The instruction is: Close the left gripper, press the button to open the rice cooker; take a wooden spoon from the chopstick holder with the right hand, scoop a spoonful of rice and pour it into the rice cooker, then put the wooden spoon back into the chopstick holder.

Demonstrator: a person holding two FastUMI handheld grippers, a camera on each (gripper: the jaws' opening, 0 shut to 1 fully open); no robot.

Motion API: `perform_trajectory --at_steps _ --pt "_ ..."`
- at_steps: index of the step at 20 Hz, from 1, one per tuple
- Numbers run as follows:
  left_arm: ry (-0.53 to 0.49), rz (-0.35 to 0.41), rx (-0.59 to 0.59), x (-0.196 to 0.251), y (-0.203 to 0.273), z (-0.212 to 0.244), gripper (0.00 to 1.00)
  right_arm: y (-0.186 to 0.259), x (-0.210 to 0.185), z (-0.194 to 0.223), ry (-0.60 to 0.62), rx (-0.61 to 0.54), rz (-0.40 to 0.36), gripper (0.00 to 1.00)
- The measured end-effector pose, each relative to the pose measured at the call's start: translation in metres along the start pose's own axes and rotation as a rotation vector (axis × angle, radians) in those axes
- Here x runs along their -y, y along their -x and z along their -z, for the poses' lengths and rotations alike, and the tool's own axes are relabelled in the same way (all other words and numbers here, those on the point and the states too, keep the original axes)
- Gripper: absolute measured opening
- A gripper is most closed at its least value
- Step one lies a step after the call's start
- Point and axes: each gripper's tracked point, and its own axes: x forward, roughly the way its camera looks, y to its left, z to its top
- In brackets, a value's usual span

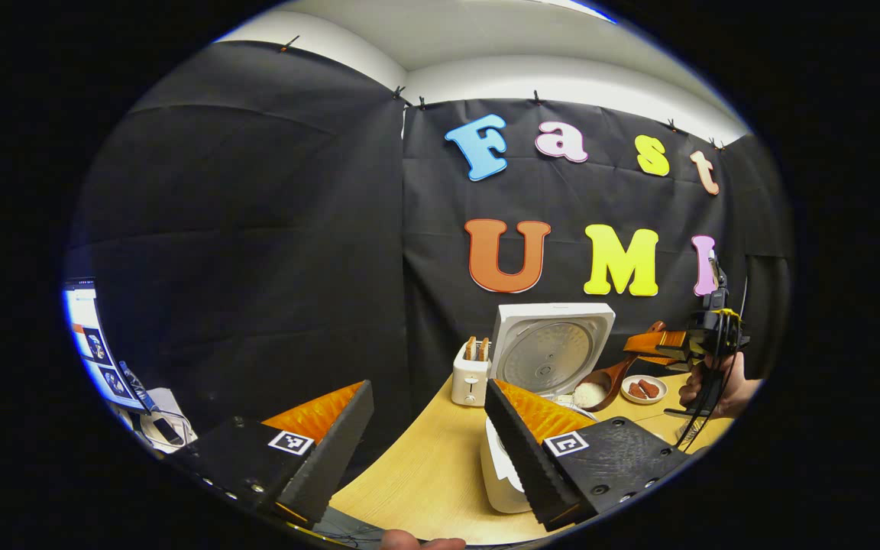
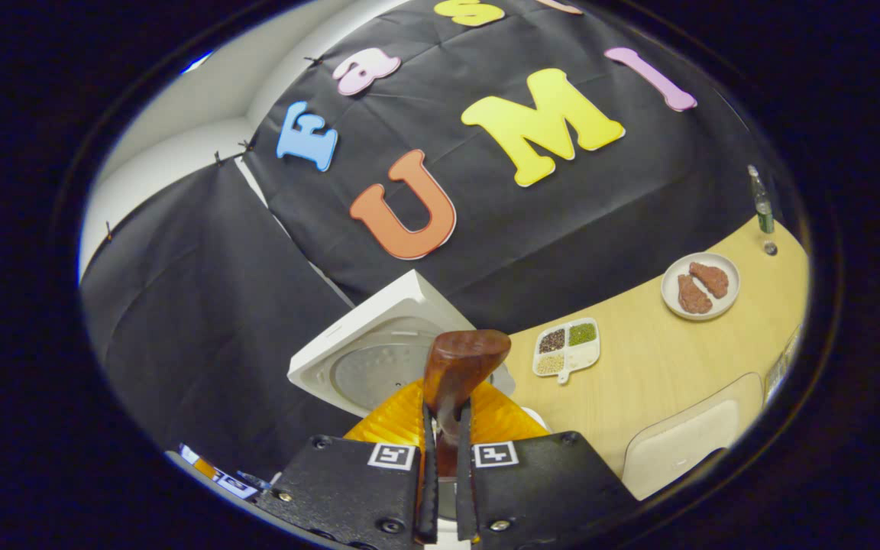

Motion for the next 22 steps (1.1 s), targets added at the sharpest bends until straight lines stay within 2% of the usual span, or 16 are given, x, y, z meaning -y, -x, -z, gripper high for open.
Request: perform_trajectory --at_steps 4,9,13,14,20,22 --pt "0.01 -0.01 -0.003 -0.005 0.0 0.005 0.94 -0.009 -0.002 0.02 0.157 -0.05 0.039 0.14" --pt "0.011 -0.008 -0.003 -0.004 0.002 0.008 0.94 -0.007 -0.016 0.025 0.363 -0.04 0.058 0.15" --pt "0.021 -0.002 -0.004 -0.003 0.004 0.012 0.94 -0.002 -0.031 0.025 0.525 -0.023 0.041 0.17" --pt "0.023 -0.001 -0.005 -0.002 0.004 0.012 0.94 -0.001 -0.037 0.025 0.564 -0.02 0.036 0.15" --pt "0.006 -0.017 -0.004 -0.006 0.004 0.016 0.94 0.009 -0.064 0.024 0.848 0.049 0.027 0.15" --pt "0.017 -0.015 -0.01 -0.005 0.005 0.017 0.94 0.01 -0.071 0.028 0.905 0.064 0.009 0.14"
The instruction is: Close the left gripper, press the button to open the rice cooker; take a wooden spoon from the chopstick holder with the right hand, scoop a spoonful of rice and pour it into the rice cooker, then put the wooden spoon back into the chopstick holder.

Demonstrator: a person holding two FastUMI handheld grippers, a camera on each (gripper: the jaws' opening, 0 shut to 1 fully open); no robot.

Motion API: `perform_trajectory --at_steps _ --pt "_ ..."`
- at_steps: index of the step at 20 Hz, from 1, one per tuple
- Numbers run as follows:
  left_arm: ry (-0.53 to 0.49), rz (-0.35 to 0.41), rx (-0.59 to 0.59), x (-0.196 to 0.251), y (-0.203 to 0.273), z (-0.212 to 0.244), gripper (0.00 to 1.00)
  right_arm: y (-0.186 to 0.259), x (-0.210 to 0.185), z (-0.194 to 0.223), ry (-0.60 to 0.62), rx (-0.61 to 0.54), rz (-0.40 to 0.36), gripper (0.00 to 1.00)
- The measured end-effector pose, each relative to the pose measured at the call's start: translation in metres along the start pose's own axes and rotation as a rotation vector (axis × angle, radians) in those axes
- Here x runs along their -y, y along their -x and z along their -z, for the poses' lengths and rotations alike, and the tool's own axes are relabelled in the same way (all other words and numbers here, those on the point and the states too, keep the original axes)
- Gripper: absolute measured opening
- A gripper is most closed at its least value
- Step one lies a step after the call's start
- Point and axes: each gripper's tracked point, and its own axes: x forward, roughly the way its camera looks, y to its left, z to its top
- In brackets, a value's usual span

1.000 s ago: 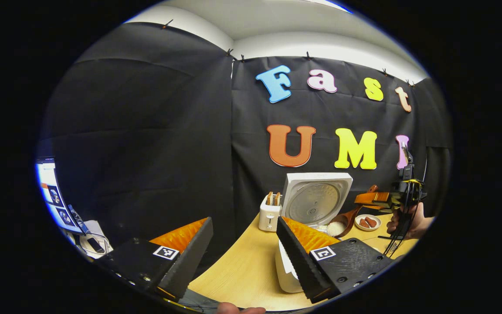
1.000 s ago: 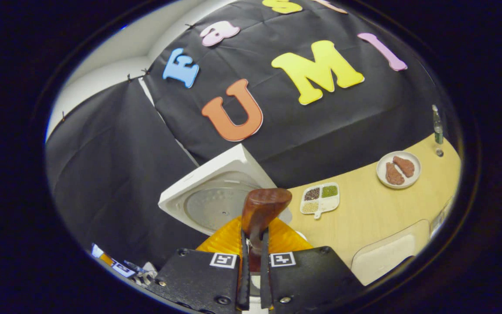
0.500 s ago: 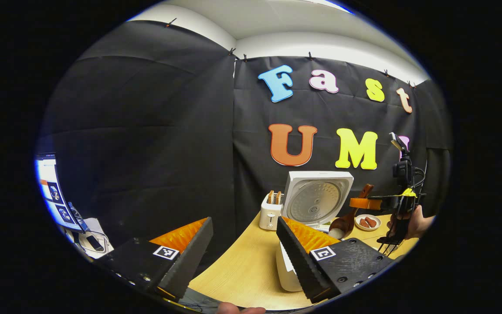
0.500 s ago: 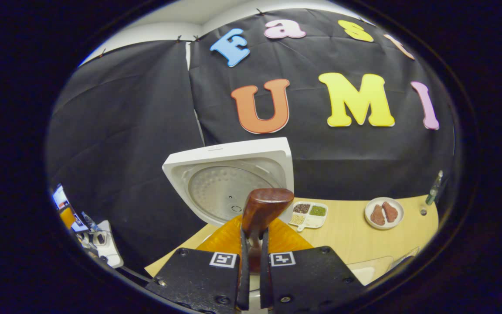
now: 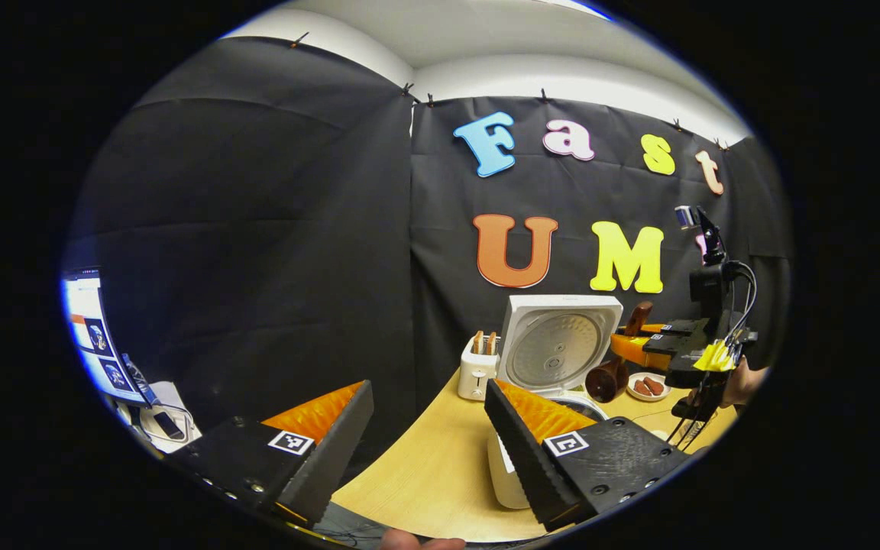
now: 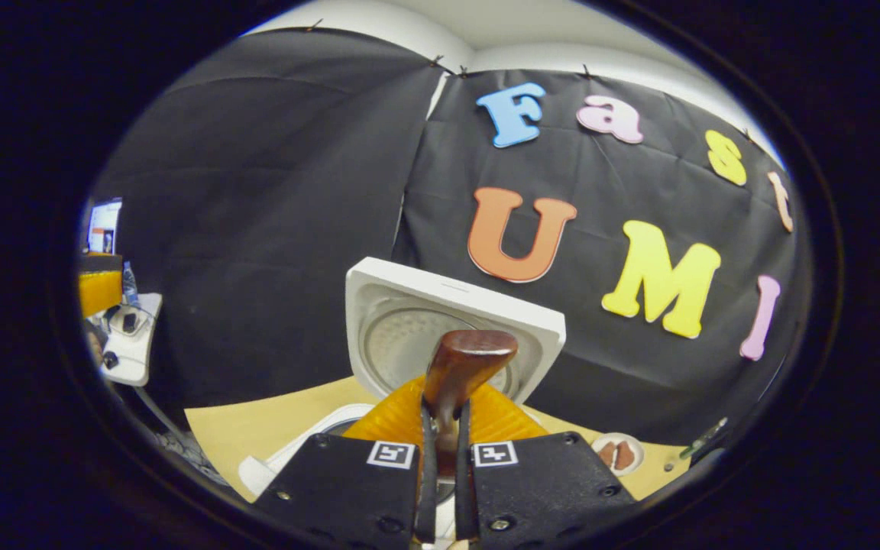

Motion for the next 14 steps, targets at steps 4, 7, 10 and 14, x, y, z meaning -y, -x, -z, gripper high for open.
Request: perform_trajectory --at_steps 4,7,10,14 --pt "0.007 -0.004 0.0 0.0 0.002 0.002 0.94 0.003 -0.004 -0.006 0.038 0.014 -0.003 0.14" --pt "0.01 0.0 -0.003 0.003 0.0 0.003 0.94 0.006 -0.001 -0.009 0.001 0.012 -0.004 0.15" --pt "0.015 0.011 -0.001 0.008 -0.001 0.0 0.94 0.014 0.008 -0.013 -0.059 0.011 -0.003 0.15" --pt "0.014 0.048 0.0 0.024 -0.004 -0.002 0.94 0.035 0.028 -0.02 -0.196 0.014 0.012 0.15"
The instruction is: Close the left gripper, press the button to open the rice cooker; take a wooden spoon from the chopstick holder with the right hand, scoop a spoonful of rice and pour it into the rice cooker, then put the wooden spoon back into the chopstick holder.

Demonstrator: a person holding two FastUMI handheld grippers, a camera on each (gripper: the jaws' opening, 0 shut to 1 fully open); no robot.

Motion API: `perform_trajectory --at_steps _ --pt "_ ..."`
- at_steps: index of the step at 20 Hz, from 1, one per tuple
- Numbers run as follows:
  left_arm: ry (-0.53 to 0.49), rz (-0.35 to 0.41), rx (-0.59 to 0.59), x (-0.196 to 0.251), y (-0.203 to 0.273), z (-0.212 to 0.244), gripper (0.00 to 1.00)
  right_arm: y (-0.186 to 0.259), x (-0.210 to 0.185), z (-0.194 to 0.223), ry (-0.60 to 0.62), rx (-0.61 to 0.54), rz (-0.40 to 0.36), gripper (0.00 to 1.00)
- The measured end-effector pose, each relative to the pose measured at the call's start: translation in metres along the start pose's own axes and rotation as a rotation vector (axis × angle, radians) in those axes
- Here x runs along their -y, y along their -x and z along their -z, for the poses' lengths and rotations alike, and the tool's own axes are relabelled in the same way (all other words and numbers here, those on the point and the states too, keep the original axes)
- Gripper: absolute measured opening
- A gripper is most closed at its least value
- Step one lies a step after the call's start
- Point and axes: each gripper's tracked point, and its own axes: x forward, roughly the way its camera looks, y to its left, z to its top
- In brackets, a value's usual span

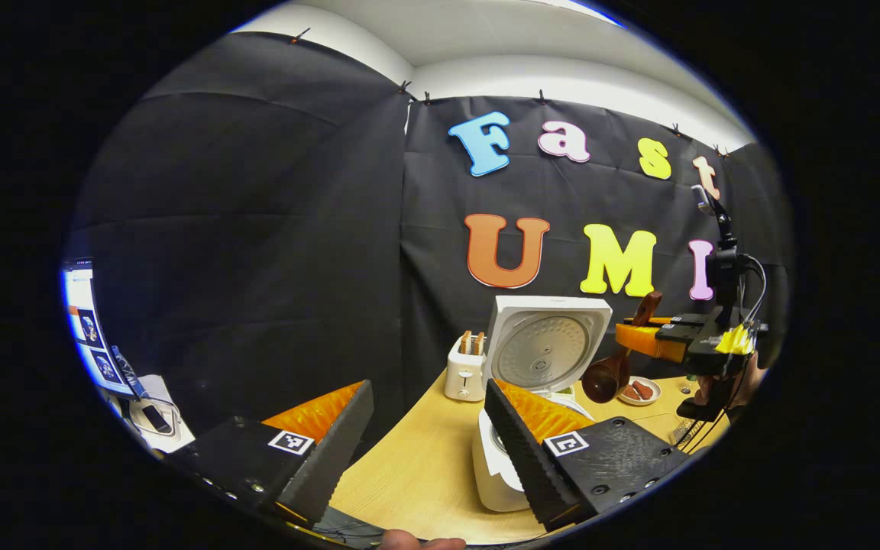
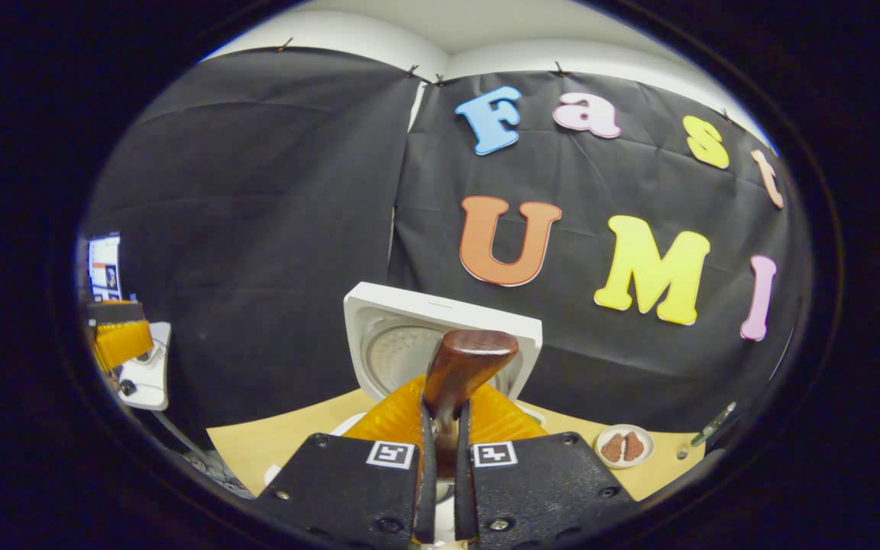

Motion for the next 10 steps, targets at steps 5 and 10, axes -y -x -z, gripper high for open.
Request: perform_trajectory --at_steps 5,10 --pt "-0.01 0.049 0.001 0.028 -0.005 -0.006 0.94 0.037 0.053 -0.017 -0.189 0.037 0.067 0.14" --pt "-0.024 0.091 -0.01 0.06 -0.004 -0.01 0.94 0.079 0.108 -0.019 -0.303 0.055 0.116 0.14"
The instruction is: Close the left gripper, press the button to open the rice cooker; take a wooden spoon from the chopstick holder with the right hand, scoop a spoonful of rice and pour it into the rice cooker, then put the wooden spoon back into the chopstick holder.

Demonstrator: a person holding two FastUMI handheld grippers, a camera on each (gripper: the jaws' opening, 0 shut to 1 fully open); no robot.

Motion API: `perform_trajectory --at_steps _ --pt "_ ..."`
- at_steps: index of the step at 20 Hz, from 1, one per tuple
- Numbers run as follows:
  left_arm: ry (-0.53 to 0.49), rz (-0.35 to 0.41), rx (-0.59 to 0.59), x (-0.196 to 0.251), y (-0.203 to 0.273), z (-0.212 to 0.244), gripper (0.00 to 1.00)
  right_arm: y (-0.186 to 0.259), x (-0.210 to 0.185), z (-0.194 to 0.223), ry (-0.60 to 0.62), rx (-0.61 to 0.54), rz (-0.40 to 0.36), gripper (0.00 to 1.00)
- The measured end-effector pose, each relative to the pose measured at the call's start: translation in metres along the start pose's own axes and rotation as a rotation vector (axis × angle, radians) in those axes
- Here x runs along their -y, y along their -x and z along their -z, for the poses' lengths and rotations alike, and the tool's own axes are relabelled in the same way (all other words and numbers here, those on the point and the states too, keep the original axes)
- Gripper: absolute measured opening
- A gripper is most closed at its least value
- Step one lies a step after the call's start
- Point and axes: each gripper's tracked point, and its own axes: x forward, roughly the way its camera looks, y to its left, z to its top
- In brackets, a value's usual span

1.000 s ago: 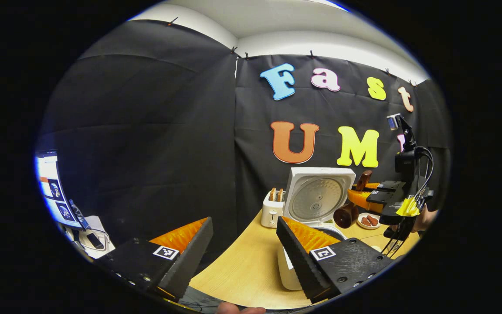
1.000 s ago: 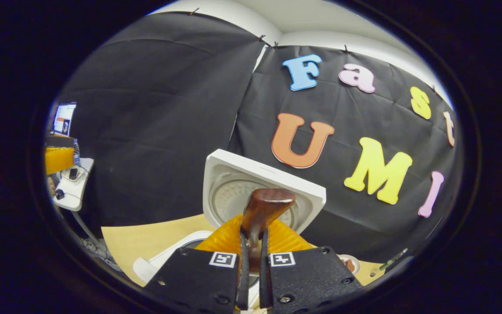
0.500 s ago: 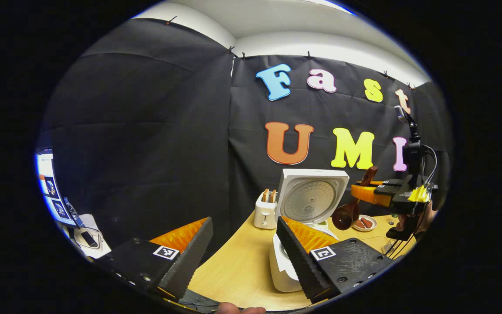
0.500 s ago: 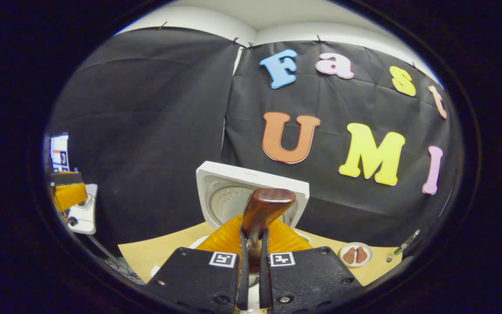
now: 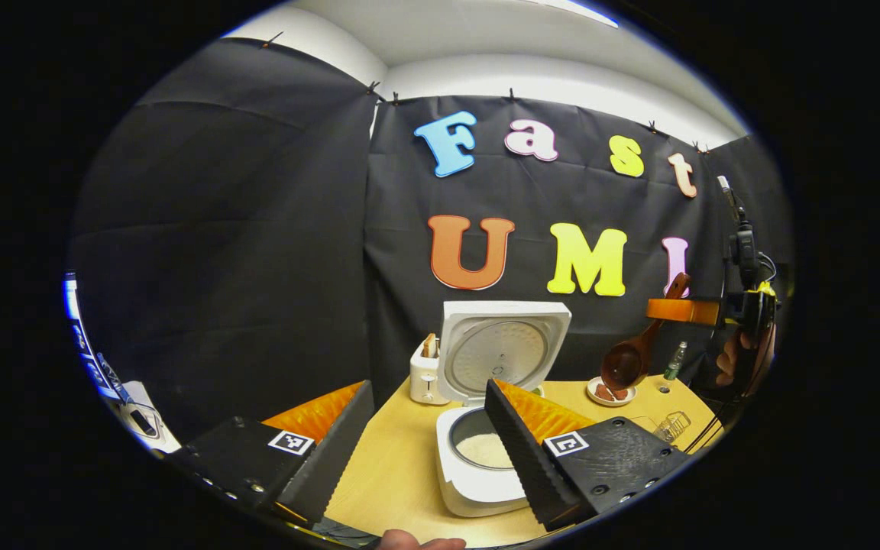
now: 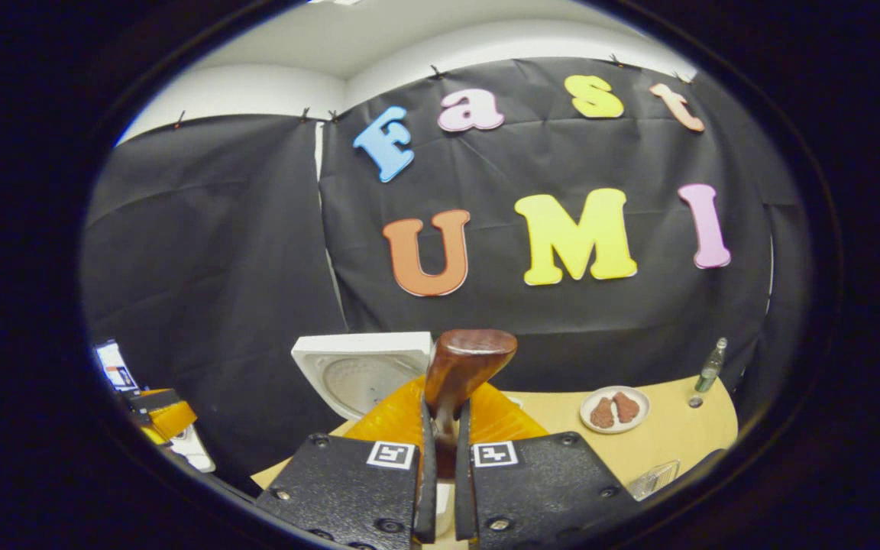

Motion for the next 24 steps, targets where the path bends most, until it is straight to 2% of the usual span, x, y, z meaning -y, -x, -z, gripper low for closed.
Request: perform_trajectory --at_steps 2,8,13,15,19,24 --pt "-0.003 0.01 -0.004 0.013 0.0 -0.002 0.94 0.016 0.024 -0.005 -0.021 0.003 0.026 0.14" --pt "0.0 0.04 -0.022 0.057 -0.002 -0.007 0.94 0.072 0.136 -0.01 -0.076 0.021 0.175 0.15" --pt "0.007 0.062 -0.032 0.095 -0.009 -0.014 0.94 0.113 0.232 0.012 -0.13 -0.002 0.313 0.17" --pt "0.01 0.054 -0.037 0.105 -0.011 -0.017 0.94 0.119 0.26 0.027 -0.151 -0.018 0.347 0.14" --pt "0.041 0.027 -0.053 0.118 -0.012 -0.022 0.94 0.115 0.305 0.068 -0.194 -0.074 0.378 0.15" --pt "0.04 -0.033 -0.076 0.128 -0.007 -0.025 0.94 0.093 0.338 0.132 -0.237 -0.155 0.365 0.15"
